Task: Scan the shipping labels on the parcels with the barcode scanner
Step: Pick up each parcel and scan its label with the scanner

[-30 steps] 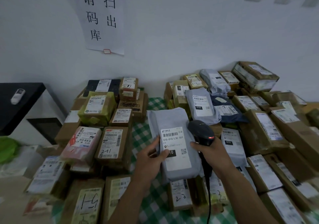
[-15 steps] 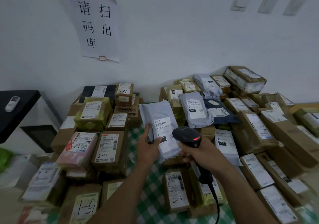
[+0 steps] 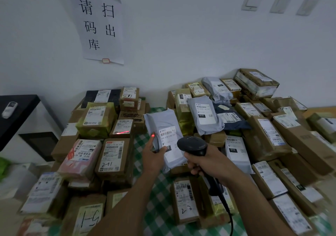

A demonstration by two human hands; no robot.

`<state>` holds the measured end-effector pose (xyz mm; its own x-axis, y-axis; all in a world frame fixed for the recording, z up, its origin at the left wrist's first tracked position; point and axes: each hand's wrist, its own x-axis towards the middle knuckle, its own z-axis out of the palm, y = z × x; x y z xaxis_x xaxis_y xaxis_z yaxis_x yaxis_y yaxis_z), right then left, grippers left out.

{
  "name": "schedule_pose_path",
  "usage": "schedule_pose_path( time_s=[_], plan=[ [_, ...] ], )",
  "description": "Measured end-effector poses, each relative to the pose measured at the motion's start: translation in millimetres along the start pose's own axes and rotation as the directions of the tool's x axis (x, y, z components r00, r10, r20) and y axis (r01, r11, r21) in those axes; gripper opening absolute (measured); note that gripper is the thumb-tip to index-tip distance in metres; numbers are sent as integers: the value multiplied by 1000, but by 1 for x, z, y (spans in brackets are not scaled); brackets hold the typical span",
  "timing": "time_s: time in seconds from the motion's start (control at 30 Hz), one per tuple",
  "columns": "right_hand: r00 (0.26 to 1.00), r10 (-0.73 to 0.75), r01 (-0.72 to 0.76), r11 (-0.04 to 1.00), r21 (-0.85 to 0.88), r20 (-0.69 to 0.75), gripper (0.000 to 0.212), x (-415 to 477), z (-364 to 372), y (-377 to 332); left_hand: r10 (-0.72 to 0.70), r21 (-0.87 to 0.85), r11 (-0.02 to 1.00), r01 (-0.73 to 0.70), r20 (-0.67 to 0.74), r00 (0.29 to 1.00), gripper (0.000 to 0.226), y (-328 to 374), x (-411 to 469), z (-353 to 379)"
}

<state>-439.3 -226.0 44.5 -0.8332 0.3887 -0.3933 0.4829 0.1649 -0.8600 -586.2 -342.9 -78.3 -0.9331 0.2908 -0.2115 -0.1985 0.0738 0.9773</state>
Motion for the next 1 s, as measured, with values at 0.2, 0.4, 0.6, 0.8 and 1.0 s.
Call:
schedule_pose_path(
  time_s=[0.2, 0.4, 0.6, 0.8, 1.0],
  plan=[
    [1000, 9, -9, 1000, -13, 4, 25, 3, 0, 1, -5, -12, 1000, 5, -9, 1000, 71, 2, 3, -1],
    [1000, 9, -9, 1000, 3, -8, 27, 6, 2, 0, -10, 6, 1000, 10, 0, 1000, 71, 4, 3, -3],
    [999, -35, 34, 998, 55, 23, 26, 22, 9, -15, 34, 93, 995, -31, -31, 999, 66, 41, 20, -40],
    [995, -61, 59, 998, 31, 82, 31, 62, 31, -34, 44, 341, 940, 14, -161, 986, 40, 86, 87, -108],
    [988, -58, 55, 998, 26, 143, 30, 89, 53, -44, 46, 744, 668, 14, -60, 997, 27, 70, 114, -149]
  ],
)
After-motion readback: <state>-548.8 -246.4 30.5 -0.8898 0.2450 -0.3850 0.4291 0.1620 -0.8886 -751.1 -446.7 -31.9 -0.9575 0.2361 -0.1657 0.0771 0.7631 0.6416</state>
